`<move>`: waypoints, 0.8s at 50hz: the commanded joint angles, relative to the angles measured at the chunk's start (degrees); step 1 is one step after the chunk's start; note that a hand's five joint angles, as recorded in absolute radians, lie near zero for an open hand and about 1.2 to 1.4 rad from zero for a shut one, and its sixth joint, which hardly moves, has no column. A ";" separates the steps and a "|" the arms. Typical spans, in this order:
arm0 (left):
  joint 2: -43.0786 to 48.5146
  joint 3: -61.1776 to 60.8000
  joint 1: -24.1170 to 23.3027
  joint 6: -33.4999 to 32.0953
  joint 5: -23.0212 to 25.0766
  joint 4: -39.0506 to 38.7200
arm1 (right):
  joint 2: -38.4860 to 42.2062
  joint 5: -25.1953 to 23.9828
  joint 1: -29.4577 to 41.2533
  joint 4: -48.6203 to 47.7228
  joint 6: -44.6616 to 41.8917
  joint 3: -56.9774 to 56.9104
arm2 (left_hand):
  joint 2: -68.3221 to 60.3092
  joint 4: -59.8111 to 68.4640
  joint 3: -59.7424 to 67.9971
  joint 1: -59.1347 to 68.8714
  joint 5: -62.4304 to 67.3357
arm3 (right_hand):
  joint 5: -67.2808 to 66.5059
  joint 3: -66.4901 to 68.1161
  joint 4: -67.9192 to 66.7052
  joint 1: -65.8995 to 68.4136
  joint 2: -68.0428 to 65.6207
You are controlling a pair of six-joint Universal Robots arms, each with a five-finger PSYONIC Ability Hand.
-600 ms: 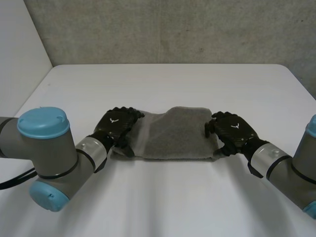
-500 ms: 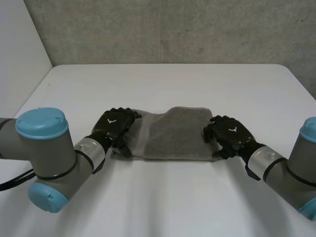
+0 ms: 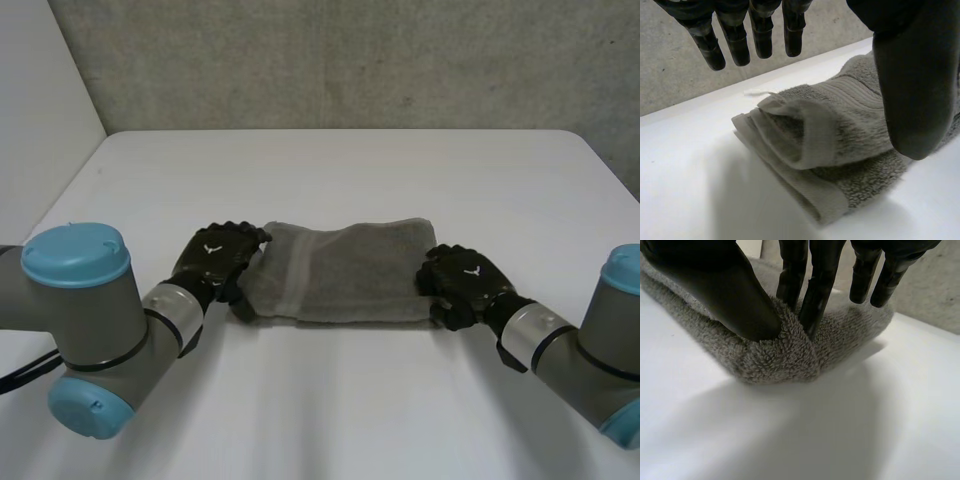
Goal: Fold the towel.
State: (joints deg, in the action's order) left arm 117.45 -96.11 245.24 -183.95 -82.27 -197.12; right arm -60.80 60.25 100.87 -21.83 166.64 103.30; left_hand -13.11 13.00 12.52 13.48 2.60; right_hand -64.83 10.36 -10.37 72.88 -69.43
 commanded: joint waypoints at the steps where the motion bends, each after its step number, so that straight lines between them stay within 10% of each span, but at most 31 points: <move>1: -1.26 -0.74 0.50 -0.01 0.01 -0.11 | -5.81 -3.02 -4.88 0.47 -0.26 2.51 | 2.89 -3.00 -2.52 -3.26 -2.39 | -5.17 -0.36 0.37 7.12 -10.57; 19: -2.66 -1.71 0.67 -0.01 0.01 -0.81 | -15.05 -8.39 -17.99 10.93 -16.17 -0.03 | 2.89 -3.00 -2.52 -3.26 -2.39 | -5.17 -0.36 0.37 7.12 -10.57; 40: -3.89 -2.15 1.55 0.08 -1.13 -0.90 | -1.36 -1.72 24.72 12.86 -14.33 -11.36 | 2.89 -3.00 -2.52 -3.26 -2.39 | -5.17 -0.36 0.37 7.12 -10.57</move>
State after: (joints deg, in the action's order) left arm 114.18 -98.17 246.49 -183.93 -83.22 -198.01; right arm -68.64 56.36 118.10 -8.51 152.91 92.79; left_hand -13.10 13.00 12.52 13.48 2.60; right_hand -65.37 10.36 -10.37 73.51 -73.41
